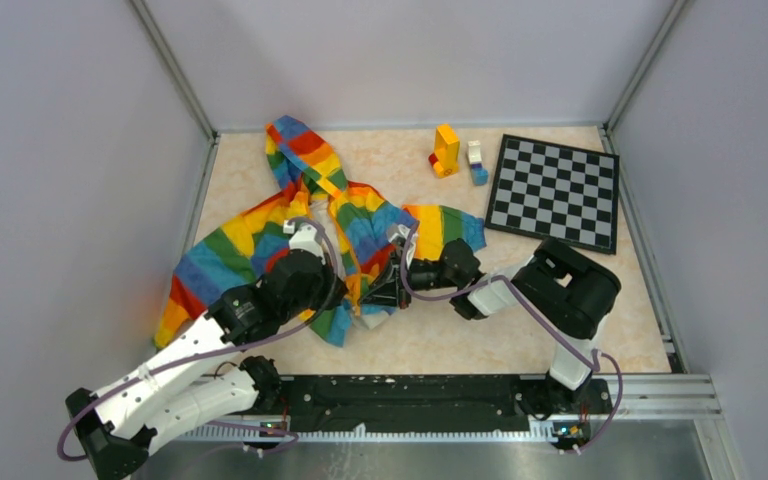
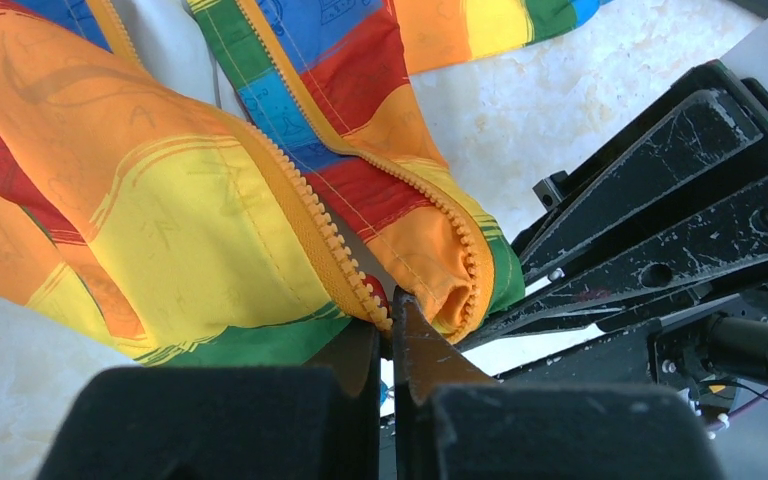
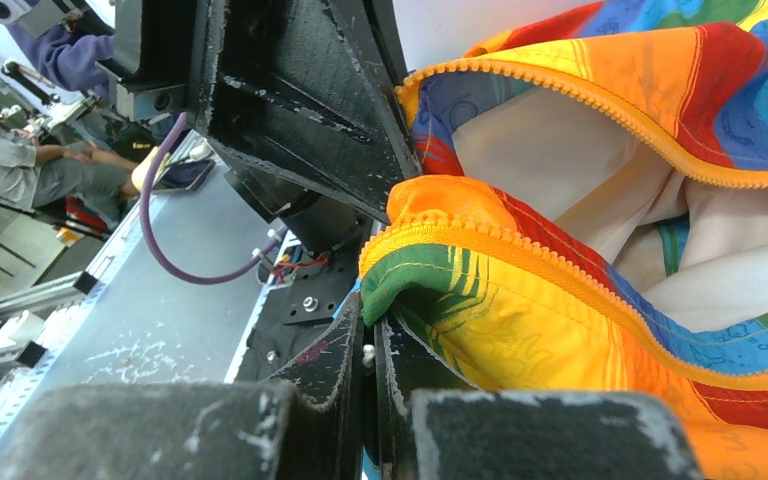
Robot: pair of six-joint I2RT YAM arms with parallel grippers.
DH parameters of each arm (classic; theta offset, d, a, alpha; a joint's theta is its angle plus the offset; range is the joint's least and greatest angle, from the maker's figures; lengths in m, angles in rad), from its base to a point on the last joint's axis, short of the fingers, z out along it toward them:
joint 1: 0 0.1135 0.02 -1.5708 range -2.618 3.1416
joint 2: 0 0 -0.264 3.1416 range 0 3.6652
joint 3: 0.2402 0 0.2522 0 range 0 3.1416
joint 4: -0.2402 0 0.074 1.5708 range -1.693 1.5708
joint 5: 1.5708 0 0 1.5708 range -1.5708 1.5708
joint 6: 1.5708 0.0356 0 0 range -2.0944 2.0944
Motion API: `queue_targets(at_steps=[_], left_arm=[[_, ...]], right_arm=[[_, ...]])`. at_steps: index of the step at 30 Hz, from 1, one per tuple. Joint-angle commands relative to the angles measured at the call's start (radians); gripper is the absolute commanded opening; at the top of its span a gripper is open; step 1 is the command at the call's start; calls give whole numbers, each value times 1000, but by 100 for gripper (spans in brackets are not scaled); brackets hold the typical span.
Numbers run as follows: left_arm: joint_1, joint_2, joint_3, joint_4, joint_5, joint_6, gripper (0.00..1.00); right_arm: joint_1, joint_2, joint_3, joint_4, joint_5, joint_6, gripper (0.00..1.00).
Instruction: Zip up the jacket
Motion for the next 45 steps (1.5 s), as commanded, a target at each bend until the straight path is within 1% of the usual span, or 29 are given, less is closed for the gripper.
queue_targets(at_steps=[1, 7, 12, 20, 23, 31, 37, 42, 45], left_arm=[[-8, -14, -14, 38, 50, 30, 0], [-8, -48, -6, 13, 29, 23, 0], [-8, -39, -13, 15, 44, 10, 0], [-8, -19, -18, 25, 53, -1, 0], [-8, -6, -17, 30, 67, -11, 0], [-8, 10, -7, 20, 80, -29, 0], [-9, 7, 9, -10, 61, -45, 0], [-8, -6, -6, 2, 60, -52, 0], [-8, -6, -3, 15, 70, -49, 0]], right_arm=[[14, -23, 53, -14, 34, -34, 0], [14, -35, 37, -88, 86, -59, 0], [14, -51, 34, -94, 112, -63, 0], [15, -56, 19, 1, 108, -23, 0], [16, -55, 10, 32, 100, -32, 0], [16, -48, -6, 86, 12, -84, 0], [16, -39, -2, 114, -30, -86, 0], [16, -7, 19, 176, -45, -22, 0], [14, 4, 28, 167, -39, -22, 0]])
